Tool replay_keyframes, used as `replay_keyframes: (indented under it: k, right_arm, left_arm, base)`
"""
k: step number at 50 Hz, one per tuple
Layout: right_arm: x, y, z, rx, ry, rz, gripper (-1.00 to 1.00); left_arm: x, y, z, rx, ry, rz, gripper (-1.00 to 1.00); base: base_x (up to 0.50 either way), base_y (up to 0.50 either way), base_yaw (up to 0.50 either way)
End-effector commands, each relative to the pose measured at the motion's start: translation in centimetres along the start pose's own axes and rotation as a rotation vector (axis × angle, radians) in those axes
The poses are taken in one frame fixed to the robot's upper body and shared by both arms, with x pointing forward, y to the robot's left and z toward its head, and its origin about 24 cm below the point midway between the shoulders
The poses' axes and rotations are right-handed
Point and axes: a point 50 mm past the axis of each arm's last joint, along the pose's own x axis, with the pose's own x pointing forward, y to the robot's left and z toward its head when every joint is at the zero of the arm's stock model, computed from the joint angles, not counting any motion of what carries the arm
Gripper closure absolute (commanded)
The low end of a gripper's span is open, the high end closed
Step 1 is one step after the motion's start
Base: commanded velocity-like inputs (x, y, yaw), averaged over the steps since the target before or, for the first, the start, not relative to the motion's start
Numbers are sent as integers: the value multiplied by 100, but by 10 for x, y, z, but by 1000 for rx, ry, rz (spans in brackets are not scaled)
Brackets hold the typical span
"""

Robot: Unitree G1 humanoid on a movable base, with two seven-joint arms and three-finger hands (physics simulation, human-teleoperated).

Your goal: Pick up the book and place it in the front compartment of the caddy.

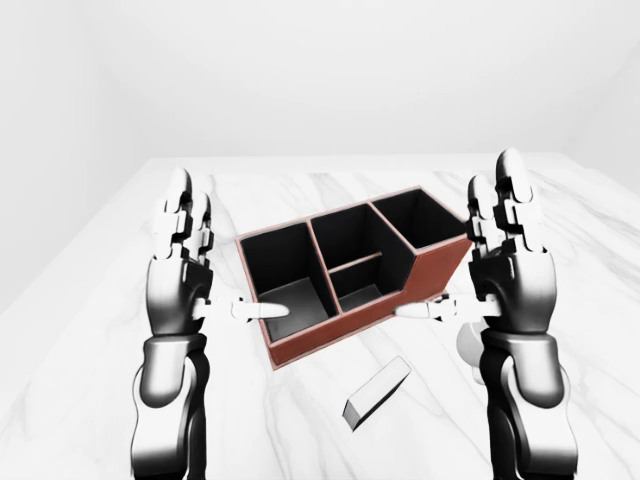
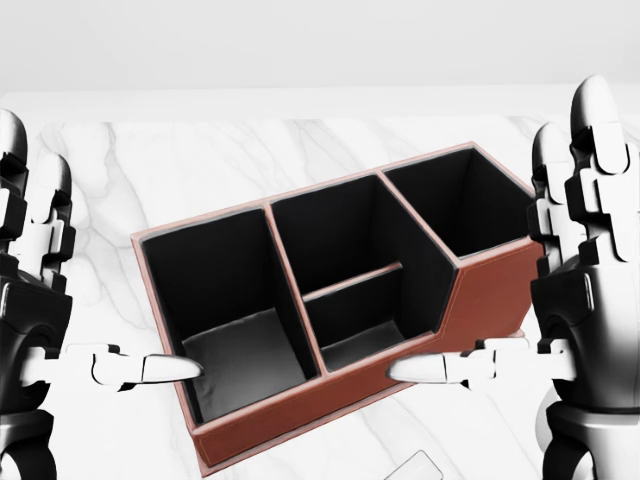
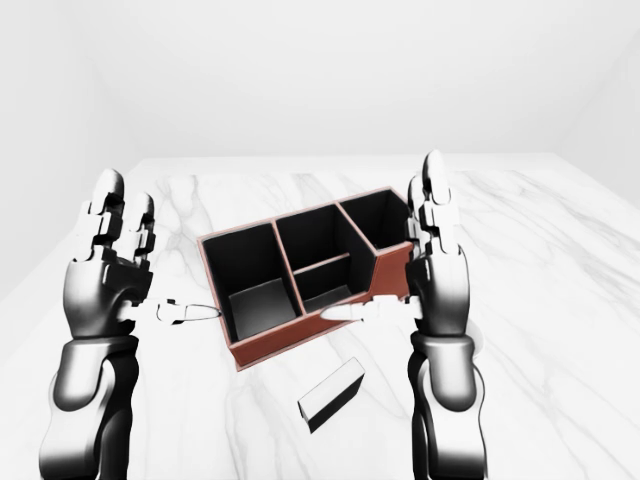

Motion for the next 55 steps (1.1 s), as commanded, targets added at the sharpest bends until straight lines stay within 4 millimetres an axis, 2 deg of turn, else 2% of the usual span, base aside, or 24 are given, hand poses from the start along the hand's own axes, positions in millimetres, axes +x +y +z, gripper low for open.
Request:
replay_keyframes:
  k: [1, 13, 37, 52, 55]
  right_arm:
    - [0, 5, 8, -49, -31, 37, -100]
    - [0, 17, 12, -140, -46, 115, -100]
    - [-2, 21, 8, -334, -6, 233, -100]
    - [-5, 28, 20, -437, -38, 298, -100]
    - [-4, 29, 20, -449, -38, 307, -100]
  left_arm:
    - [0, 1, -2, 0, 9, 1, -100]
    - [0, -1, -5, 0, 23, -1, -100]
    - [-1, -1, -10, 1, 45, -3, -100]
    - [1, 0, -7, 2, 29, 0, -100]
    - [1, -1, -12, 1, 49, 0, -100]
  base:
    - [0, 0, 0]
    - [0, 0, 0]
    - [0, 0, 0]
    - [0, 0, 0]
    - [0, 0, 0]
